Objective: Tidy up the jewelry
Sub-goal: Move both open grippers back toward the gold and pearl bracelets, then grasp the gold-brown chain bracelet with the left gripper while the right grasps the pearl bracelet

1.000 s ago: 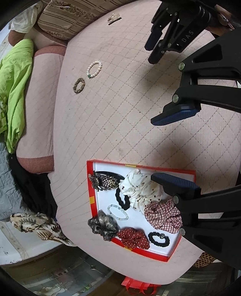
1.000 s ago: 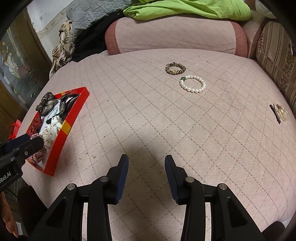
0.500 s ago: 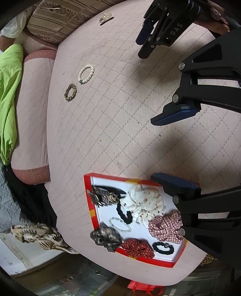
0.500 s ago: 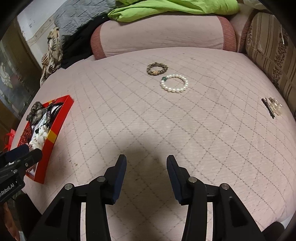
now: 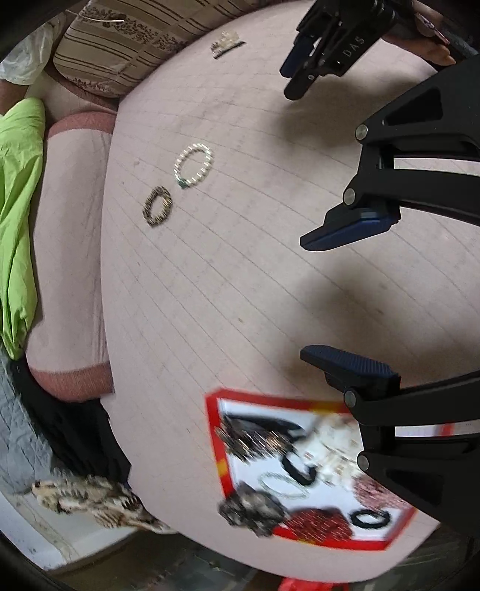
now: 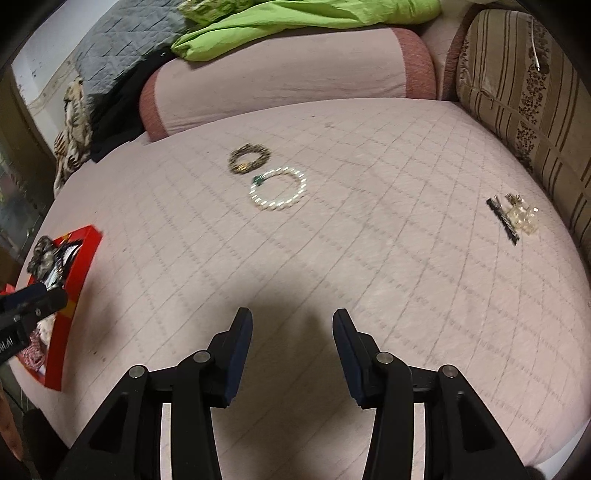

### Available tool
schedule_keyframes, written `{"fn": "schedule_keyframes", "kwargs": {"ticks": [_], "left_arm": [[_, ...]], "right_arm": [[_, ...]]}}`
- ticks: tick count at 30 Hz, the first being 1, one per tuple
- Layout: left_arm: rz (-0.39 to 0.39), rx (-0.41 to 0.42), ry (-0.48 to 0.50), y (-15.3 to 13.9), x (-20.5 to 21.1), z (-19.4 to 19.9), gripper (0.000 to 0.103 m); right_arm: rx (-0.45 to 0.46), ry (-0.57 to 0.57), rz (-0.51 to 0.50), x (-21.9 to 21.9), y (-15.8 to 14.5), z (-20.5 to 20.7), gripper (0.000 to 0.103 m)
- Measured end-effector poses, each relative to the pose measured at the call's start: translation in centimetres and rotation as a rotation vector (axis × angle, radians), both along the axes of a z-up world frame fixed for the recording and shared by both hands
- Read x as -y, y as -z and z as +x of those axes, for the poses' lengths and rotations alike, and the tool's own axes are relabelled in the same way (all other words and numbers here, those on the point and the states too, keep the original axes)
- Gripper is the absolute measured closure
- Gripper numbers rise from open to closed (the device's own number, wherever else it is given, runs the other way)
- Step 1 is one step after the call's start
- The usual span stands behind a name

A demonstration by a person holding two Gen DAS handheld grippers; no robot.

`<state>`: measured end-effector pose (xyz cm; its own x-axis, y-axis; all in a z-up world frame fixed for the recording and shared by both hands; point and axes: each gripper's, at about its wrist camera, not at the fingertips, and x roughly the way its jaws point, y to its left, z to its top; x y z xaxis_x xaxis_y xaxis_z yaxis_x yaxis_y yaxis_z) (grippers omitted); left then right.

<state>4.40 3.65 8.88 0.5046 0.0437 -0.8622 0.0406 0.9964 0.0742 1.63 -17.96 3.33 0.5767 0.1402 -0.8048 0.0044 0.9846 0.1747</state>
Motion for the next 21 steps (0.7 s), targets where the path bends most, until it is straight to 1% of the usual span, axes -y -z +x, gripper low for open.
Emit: {"fn": "schedule_keyframes", "kwargs": {"ticks": [4, 8, 12, 16, 21], "left_arm": [[-0.017, 0.008, 0.034, 0.1, 1.7, 3.3, 0.051], [-0.076, 0.002, 0.033, 1.0, 2.8, 7.5, 0.051], [-0.143, -0.027, 0.012, 2.7, 3.5, 12.5, 0.051], [-0.175, -0.032, 0.005, 3.8, 4.1, 16.4, 0.052], [-0.193, -0.03, 0.04, 4.9, 5.7, 20.8, 0.054]], "right_arm": [[0.019, 0.009, 0.002, 1.4, -0.1, 2.3, 0.054], [0.034, 0.007, 0.015, 2.1, 0.0, 4.6, 0.054], [0.037, -0.006, 0.037, 2.0, 0.7, 7.8, 0.054], [0.038, -0.024, 0.038, 1.6, 1.5, 10.9, 0.054], [0.025, -0.044, 0.034, 1.0, 3.1, 14.1, 0.054]]}}
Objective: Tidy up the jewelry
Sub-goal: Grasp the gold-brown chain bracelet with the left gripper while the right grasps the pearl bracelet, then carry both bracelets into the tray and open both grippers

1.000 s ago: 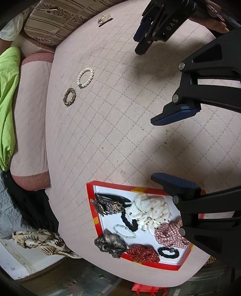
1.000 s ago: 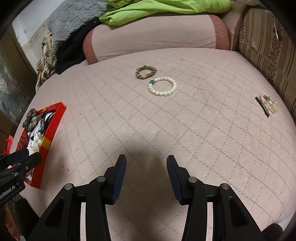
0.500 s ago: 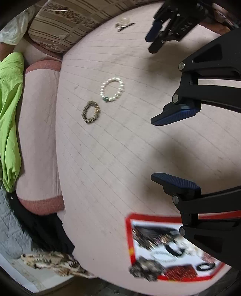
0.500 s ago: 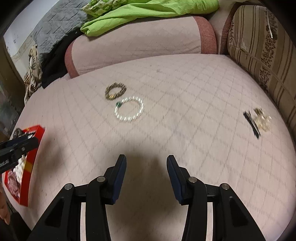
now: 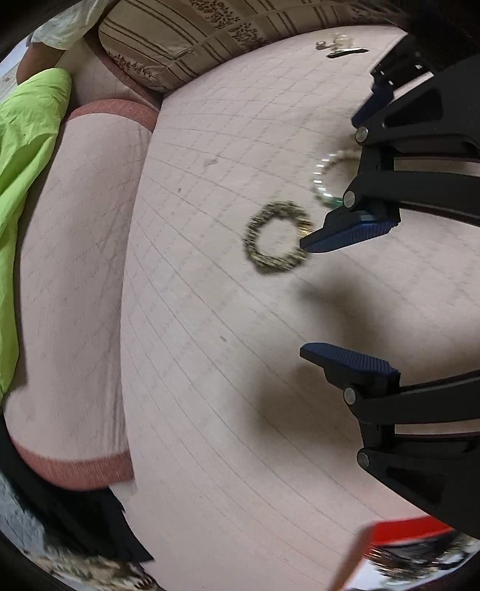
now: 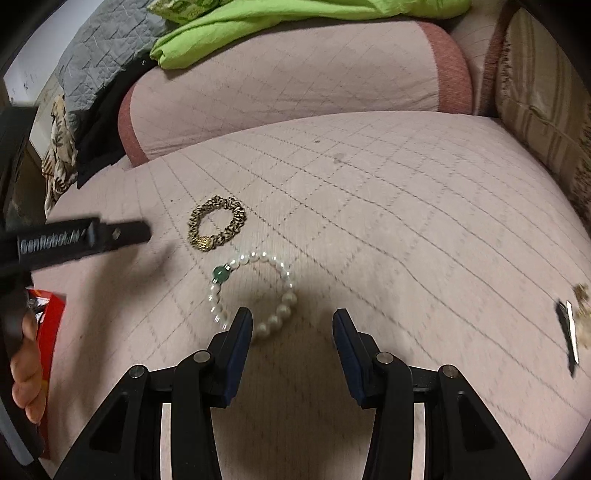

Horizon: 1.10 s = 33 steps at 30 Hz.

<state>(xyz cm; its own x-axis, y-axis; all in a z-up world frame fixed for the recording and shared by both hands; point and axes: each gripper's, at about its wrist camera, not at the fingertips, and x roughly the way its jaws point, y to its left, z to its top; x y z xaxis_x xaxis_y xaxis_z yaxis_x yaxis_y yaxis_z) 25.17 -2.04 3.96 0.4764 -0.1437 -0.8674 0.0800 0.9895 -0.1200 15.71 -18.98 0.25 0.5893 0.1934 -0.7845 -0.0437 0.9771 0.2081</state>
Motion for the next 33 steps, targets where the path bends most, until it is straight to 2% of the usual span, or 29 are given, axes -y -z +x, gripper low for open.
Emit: {"fn": "schedule_keyframes", "kwargs": {"ticks": [2, 7, 12, 16, 17, 19, 21, 25, 27, 29, 31, 33], "left_arm": [[-0.009, -0.003, 0.019, 0.7, 0.7, 1.5, 0.054], [-0.047, -0.056, 0.063, 3.1, 2.5, 3.9, 0.068], [0.002, -0.007, 0.092, 3.8, 3.5, 4.0, 0.068], [0.007, 0.021, 0.088, 4.2, 3.8, 4.1, 0.068], [0.03, 0.035, 0.095, 4.2, 4.0, 3.9, 0.071], [0.077, 0.056, 0.112, 4.1, 4.5, 3.8, 0.088], [0.081, 0.055, 0.125, 3.8, 4.4, 3.6, 0.098], [0.065, 0.034, 0.121, 3.0, 3.5, 2.7, 0.098], [0.071, 0.06, 0.119, 2.0, 2.9, 1.3, 0.098], [0.069, 0.077, 0.117, 1.2, 2.3, -0.4, 0.098], [0.077, 0.087, 0.12, 0.2, 1.8, -2.4, 0.098], [0.048, 0.093, 0.117, -1.0, 0.8, -4.4, 0.098]], "right_arm": [[0.004, 0.001, -0.002, -0.2, 0.5, 0.8, 0.054], [0.037, -0.005, -0.019, -0.9, 0.8, 1.8, 0.053], [0.073, -0.014, -0.099, -2.3, 1.6, 1.9, 0.053], [0.093, -0.009, -0.092, -2.2, 2.1, 1.9, 0.054], [0.096, -0.008, -0.098, -2.3, 2.1, 1.9, 0.054], [0.105, -0.007, -0.117, -2.6, 2.2, 1.8, 0.055], [0.107, -0.001, -0.118, -2.5, 2.1, 1.8, 0.058], [0.104, 0.018, -0.117, -2.3, 2.1, 1.8, 0.066], [0.105, 0.031, -0.131, -2.3, 2.0, 1.8, 0.073], [0.101, 0.051, -0.138, -2.0, 1.8, 1.6, 0.09], [0.08, 0.075, -0.124, -1.6, 1.3, 1.6, 0.092], [0.058, 0.082, -0.118, -1.5, 0.8, 1.4, 0.093]]}}
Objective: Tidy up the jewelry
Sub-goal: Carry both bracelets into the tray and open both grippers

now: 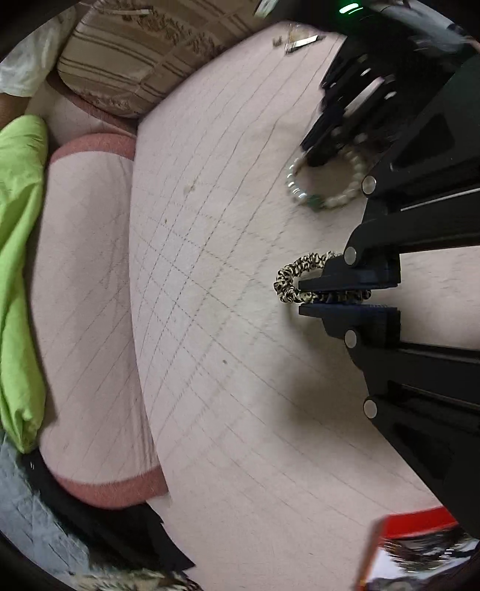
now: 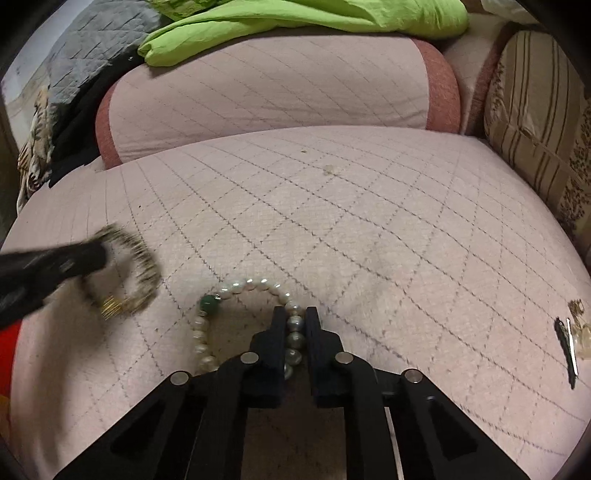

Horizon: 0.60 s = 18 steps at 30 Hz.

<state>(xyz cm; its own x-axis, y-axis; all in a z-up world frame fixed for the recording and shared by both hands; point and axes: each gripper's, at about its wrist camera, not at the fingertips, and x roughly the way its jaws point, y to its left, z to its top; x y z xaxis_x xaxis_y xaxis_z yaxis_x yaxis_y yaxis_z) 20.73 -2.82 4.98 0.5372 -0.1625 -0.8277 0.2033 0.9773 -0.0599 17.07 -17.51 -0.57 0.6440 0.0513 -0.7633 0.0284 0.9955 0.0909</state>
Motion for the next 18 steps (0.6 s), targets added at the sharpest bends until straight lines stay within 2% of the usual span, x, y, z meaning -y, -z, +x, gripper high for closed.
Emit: {"fn": "schedule_keyframes", "kwargs": {"ticks": [5, 10, 18], "left_arm": [[-0.022, 0.022, -0.014, -2.5, -2.3, -4.5, 0.098], [-0.037, 0.049, -0.045, -5.2, -4.9, -8.9, 0.098], [-0.059, 0.098, -0.143, -8.2, -8.5, -15.6, 0.098]], "right_arm": [[-0.049, -0.001, 0.07, 0.1, -1.3, -3.0, 0.093], [-0.058, -0.036, 0.004, -0.2, -3.9, -6.6, 0.093], [-0.008, -0.081, -0.088, -0.5, -8.3, -12.4, 0.093]]}}
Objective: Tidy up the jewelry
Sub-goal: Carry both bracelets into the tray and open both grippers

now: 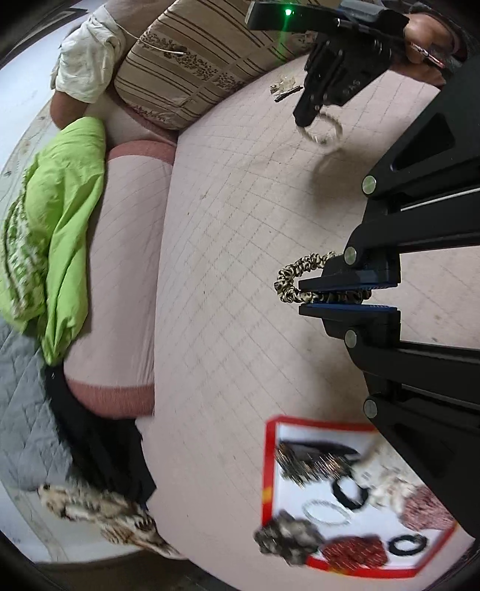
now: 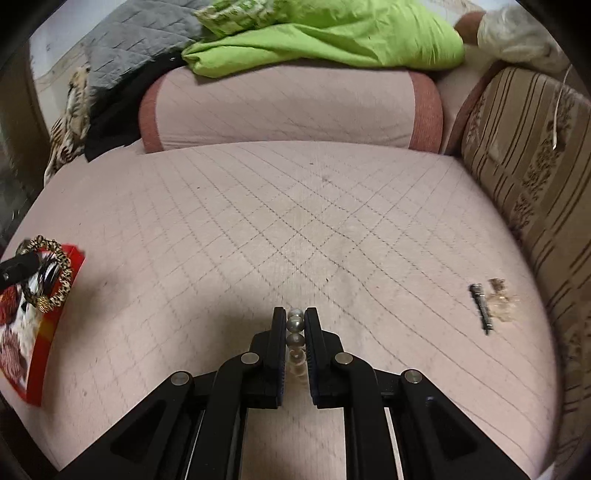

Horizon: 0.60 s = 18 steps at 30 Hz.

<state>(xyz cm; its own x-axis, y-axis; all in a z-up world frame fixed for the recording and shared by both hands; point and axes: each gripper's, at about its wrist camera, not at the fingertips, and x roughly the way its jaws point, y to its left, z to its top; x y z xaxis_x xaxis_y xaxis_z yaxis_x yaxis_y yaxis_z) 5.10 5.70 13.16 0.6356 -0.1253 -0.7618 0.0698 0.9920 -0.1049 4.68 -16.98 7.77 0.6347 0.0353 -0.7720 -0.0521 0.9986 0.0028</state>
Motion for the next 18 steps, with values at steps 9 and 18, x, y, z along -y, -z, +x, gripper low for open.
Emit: {"fn": "schedule_keyframes", "kwargs": {"ticks": [9, 18], "left_arm": [[0.014, 0.073, -0.059, 0.0, -1.7, -4.4, 0.098], [-0.034, 0.092, -0.179, -0.9, -9.4, -7.0, 0.098]], "right_arm": [[-0.011, -0.162, 0.041, -5.0, -0.9, -2.5, 0.093], [0.007, -0.309, 0.169, -10.1, -0.5, -4.9, 0.093]]}}
